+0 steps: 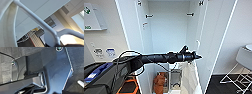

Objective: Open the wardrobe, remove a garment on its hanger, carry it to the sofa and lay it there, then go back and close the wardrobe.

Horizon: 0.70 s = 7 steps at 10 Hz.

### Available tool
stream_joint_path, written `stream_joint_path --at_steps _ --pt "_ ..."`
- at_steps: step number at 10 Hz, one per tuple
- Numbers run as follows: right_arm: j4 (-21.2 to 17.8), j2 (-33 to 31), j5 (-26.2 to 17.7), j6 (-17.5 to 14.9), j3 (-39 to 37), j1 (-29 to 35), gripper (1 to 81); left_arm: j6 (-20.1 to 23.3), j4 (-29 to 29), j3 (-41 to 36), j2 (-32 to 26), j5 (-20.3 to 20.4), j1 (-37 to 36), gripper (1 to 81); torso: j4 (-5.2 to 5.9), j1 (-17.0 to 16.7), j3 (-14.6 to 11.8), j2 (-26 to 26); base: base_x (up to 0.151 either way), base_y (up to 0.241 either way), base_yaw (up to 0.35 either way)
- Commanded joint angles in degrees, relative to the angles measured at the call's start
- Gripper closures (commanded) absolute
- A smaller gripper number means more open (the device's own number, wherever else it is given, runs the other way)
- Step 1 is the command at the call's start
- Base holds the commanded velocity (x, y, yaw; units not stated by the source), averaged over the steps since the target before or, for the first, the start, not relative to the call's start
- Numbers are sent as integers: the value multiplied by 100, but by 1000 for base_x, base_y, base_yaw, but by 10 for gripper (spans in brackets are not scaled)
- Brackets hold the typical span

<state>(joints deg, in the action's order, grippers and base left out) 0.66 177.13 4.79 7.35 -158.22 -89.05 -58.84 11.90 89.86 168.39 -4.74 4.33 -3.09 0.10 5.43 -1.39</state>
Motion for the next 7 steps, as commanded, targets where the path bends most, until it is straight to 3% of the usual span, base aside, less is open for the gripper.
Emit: stream_joint_path --at_steps 1,7 --pt "-31 9 -312 3 38 199 10 75 243 -170 37 254 -1131 811 0 0 0 0 0 0 0" --pt "-31 9 -312 3 39 208 10 39 216 -179 11 263 -1122 811 0 0 0 0 0 0 0"
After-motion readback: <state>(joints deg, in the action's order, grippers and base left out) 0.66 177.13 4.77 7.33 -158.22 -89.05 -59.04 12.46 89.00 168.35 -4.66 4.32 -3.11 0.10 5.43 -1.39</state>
